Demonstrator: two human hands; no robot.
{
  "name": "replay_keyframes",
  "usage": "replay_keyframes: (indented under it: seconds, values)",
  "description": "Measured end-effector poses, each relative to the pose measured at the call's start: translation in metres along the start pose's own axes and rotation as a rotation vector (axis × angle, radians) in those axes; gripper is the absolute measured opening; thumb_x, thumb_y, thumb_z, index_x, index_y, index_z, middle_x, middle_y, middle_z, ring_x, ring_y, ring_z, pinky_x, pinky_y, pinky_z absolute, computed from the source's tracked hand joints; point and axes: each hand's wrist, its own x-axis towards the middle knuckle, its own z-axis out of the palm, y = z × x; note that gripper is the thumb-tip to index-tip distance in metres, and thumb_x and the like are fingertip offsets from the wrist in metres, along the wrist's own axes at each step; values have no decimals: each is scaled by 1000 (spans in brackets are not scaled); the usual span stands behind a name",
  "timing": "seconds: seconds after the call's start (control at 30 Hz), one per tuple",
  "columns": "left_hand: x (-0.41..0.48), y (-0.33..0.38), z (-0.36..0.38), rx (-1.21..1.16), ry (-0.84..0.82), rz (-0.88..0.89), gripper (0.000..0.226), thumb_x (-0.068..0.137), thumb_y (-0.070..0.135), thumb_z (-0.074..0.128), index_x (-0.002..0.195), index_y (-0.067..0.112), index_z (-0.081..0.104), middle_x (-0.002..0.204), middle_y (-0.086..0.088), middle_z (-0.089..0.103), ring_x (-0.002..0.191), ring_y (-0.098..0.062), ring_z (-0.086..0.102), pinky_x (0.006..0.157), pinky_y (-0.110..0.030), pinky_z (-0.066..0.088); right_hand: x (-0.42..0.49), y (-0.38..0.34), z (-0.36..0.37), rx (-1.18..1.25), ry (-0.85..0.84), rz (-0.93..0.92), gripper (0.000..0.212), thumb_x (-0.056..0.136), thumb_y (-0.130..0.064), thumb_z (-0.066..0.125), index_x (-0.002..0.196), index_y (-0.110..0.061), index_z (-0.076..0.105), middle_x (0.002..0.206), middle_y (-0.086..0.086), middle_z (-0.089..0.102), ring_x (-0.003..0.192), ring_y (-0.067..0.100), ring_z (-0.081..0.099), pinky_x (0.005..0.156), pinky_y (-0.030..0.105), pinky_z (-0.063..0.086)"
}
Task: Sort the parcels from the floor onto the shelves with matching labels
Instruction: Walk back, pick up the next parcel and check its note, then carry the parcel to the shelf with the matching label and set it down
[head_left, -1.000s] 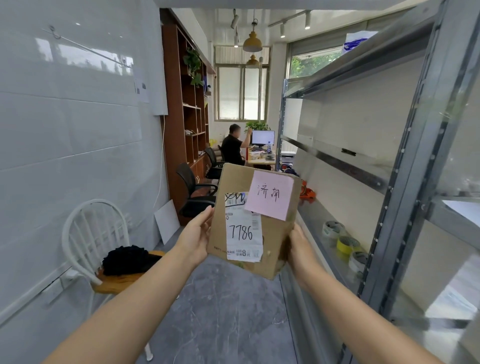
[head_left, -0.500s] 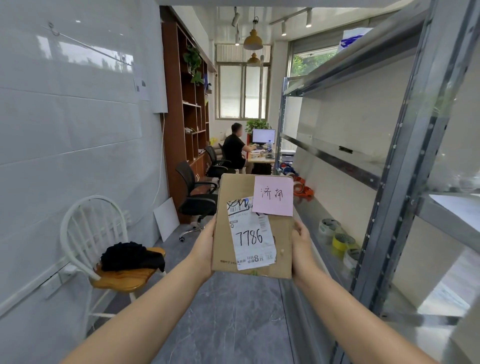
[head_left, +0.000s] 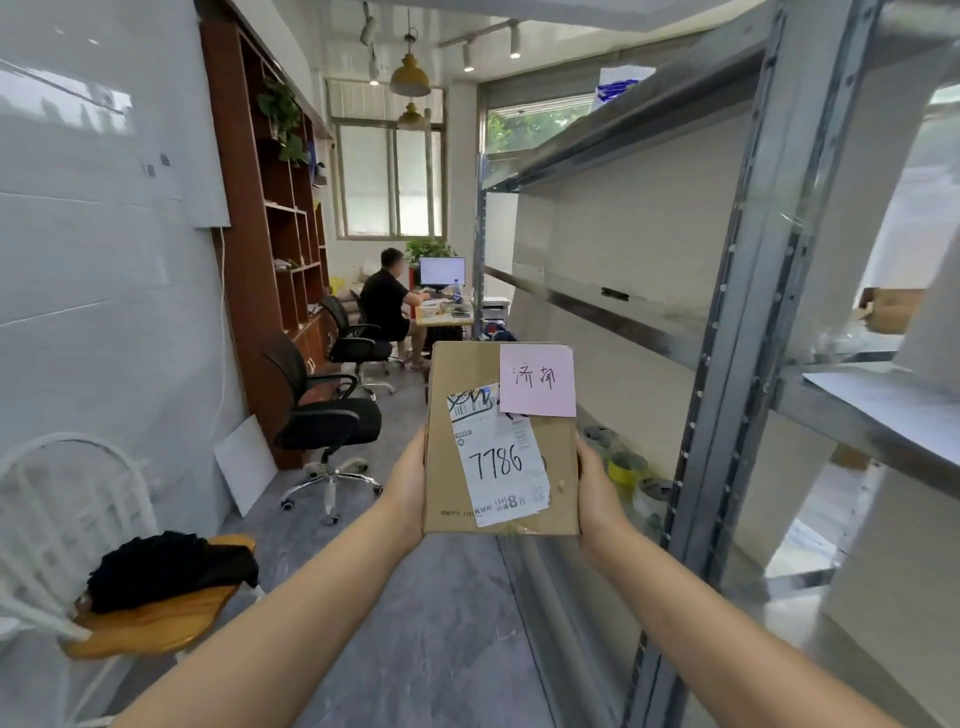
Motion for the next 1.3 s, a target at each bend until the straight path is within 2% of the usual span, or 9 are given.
replay_keyframes:
  seconds: [0.1,0.23,0.4,0.57,0.8,0.87,0.97,1.07,1.3]
  values:
    - [16,2,-5,45,-56,-14,44,97,48,33,96,23,69,83,-1,78,71,-20,75,69,-35,55,7,6,-3,34,86,-24,44,99,-44,32,88,-20,66,61,-8,74,51,6,69,44,14,51]
    - [29,1,-12,76,-105,-48,45,97,49,35,96,23,71,89,-3,79,77,-23,75,73,-38,56,2,12,3,-91,213,-57,46,100,-46,29,110,-18,64,87,-3,72,69,9,71,54,17,54]
    - [45,-4,-11,109,-170,-95,44,93,53,42,88,29,78,102,-5,77,85,-23,75,78,-40,56,-13,6,15,-248,456,-149,40,96,-49,30,118,-36,61,118,2,68,109,24,65,98,49,50]
    - [33,-8,13,159,-364,-96,37,97,47,39,100,27,70,81,4,79,66,-12,75,54,-25,56,-48,-1,13,-305,642,-169,39,100,-41,27,114,-32,63,109,2,72,100,22,69,88,39,55]
    - [4,-30,50,152,-511,-241,46,98,50,31,102,27,71,97,0,78,78,-17,75,67,-31,58,-113,-9,-4,-262,854,-191,38,101,-42,25,107,-37,63,93,-4,74,74,8,71,59,23,54]
    - [-11,-37,65,153,-570,-259,45,97,50,33,100,27,72,103,-3,77,83,-20,75,73,-35,57,-138,-12,-7,-277,937,-188,38,100,-42,26,106,-39,63,89,-10,73,75,4,71,62,24,55]
    - [-39,-47,88,135,-651,-287,44,99,46,34,98,25,72,96,-1,78,77,-17,76,62,-30,59,-175,-17,-15,-309,1042,-194,43,97,-46,26,114,-35,64,106,-5,73,103,20,68,88,38,55]
    - [-71,-55,109,112,-725,-310,45,98,49,34,111,25,70,106,-4,76,87,-21,75,69,-34,61,-219,-25,-16,-306,1133,-205,43,99,-40,26,114,-28,64,104,-4,73,98,19,68,74,28,55]
    - [-175,-85,153,157,-864,-388,49,97,55,30,100,32,73,105,-3,76,94,-25,73,84,-43,57,-352,-33,-9,-267,1291,-249,40,100,-39,26,116,-30,62,98,-8,71,89,13,67,67,25,53]
